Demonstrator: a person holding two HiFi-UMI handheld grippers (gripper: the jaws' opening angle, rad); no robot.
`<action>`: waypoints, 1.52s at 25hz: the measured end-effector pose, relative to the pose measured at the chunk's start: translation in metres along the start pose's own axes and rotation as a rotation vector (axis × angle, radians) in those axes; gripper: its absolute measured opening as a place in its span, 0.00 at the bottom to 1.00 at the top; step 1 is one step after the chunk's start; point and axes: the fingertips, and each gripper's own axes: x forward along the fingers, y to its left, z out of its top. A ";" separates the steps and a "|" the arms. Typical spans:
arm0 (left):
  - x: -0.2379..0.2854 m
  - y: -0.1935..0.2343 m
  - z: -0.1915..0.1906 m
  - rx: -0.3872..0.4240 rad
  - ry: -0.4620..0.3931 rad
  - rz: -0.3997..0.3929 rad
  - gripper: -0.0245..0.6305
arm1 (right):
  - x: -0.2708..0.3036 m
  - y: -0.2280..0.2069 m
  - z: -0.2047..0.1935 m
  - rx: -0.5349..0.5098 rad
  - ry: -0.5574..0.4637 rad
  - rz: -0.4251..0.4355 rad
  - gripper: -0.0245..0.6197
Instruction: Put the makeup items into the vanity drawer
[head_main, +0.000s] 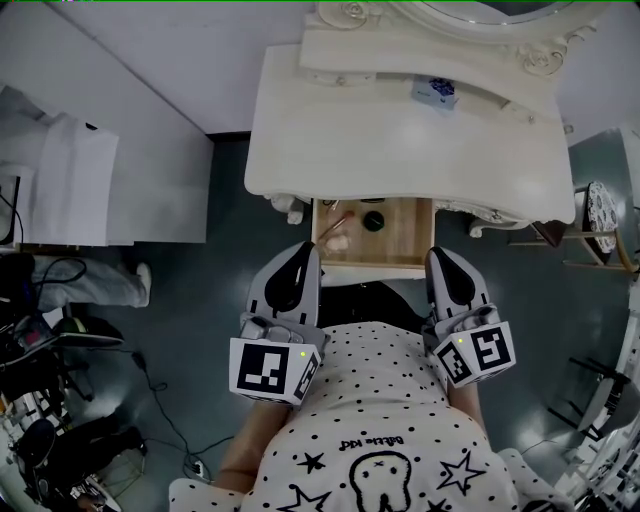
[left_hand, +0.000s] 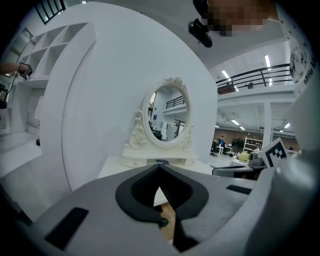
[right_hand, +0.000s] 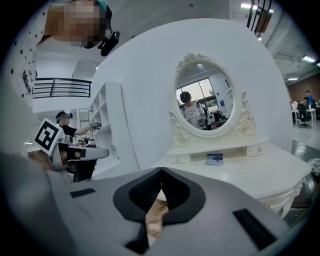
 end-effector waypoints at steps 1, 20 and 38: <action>0.000 0.001 0.000 -0.002 0.001 0.005 0.03 | 0.001 0.000 0.000 0.001 0.004 0.005 0.05; 0.007 -0.001 -0.008 -0.029 0.026 0.004 0.03 | 0.004 -0.002 -0.011 0.024 0.052 0.027 0.05; 0.000 0.027 0.003 -0.018 0.009 0.071 0.03 | 0.013 0.003 -0.009 0.023 0.068 0.038 0.05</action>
